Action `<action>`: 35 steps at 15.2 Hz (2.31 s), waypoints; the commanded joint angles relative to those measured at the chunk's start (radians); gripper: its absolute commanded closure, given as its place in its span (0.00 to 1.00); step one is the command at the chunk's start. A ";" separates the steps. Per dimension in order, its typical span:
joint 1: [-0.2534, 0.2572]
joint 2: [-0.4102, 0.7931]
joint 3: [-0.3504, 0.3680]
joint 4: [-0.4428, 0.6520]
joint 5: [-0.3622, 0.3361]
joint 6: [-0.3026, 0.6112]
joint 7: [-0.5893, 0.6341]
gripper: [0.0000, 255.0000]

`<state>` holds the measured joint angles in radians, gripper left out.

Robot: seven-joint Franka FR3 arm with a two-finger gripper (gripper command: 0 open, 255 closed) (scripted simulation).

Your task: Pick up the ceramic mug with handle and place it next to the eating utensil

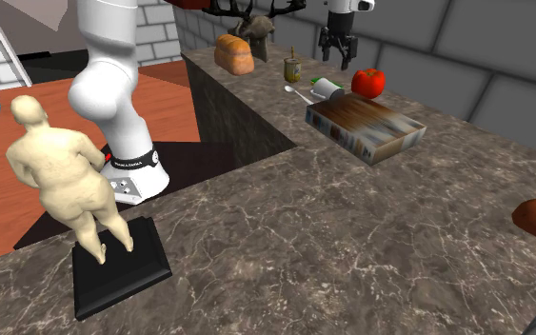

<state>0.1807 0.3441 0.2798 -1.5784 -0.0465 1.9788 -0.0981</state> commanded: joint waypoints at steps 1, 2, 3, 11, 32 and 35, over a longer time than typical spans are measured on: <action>-0.002 0.004 -0.001 -0.020 -0.001 0.024 -0.004 0.00; -0.001 0.008 -0.001 -0.028 -0.002 0.035 -0.003 0.00; -0.001 0.010 -0.001 -0.032 -0.003 0.042 -0.003 0.00; -0.001 0.010 -0.001 -0.032 -0.003 0.042 -0.002 0.00; 0.286 0.050 -0.091 -0.142 -0.178 0.155 1.052 0.00; 0.295 0.069 -0.098 -0.145 -0.185 0.174 1.077 0.00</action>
<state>0.4706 0.4031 0.1855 -1.7230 -0.2267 2.1436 0.9579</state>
